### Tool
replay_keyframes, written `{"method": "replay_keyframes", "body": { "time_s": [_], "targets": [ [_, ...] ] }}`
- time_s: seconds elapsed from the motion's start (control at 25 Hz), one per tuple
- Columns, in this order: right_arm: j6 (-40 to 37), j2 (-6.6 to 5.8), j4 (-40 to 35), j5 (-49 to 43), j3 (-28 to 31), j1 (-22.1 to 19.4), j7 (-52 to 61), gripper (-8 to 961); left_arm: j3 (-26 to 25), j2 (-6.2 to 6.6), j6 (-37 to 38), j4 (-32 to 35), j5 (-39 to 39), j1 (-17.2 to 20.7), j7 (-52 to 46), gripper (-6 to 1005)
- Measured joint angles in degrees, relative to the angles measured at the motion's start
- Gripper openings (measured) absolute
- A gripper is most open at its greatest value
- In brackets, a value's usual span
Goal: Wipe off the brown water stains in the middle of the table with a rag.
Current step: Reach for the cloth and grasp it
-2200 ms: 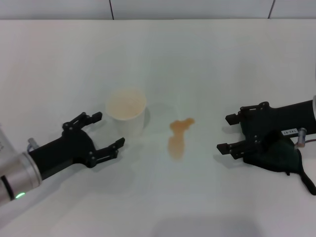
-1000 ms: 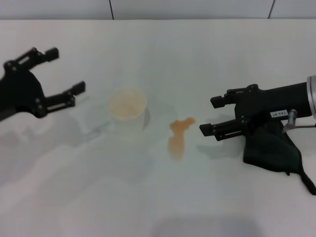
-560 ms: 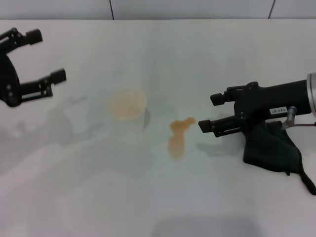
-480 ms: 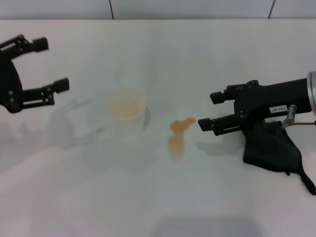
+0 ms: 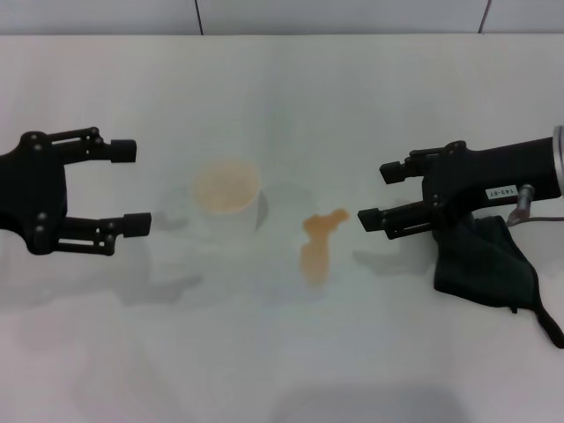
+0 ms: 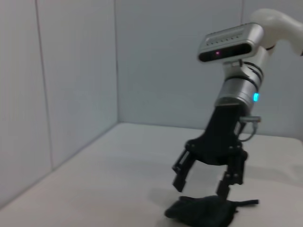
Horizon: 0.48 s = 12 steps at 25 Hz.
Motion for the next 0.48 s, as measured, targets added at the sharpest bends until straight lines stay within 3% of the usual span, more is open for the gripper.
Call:
{"method": "replay_keyframes", "body": {
  "time_s": [0.24,0.48],
  "targets": [
    [-1.3,-0.05,-2.1,-3.4,1.4,-0.8,2.7,822,0.0,1.00,2.8,1.2,-0.8,-0.3,-4.2,885],
    [-3.6,-0.11,-4.3,-11.3,1.8,0.0,8.1,821,0.0,1.03,3.0,2.6,-1.0,-0.6,-6.7,886]
  ]
}}
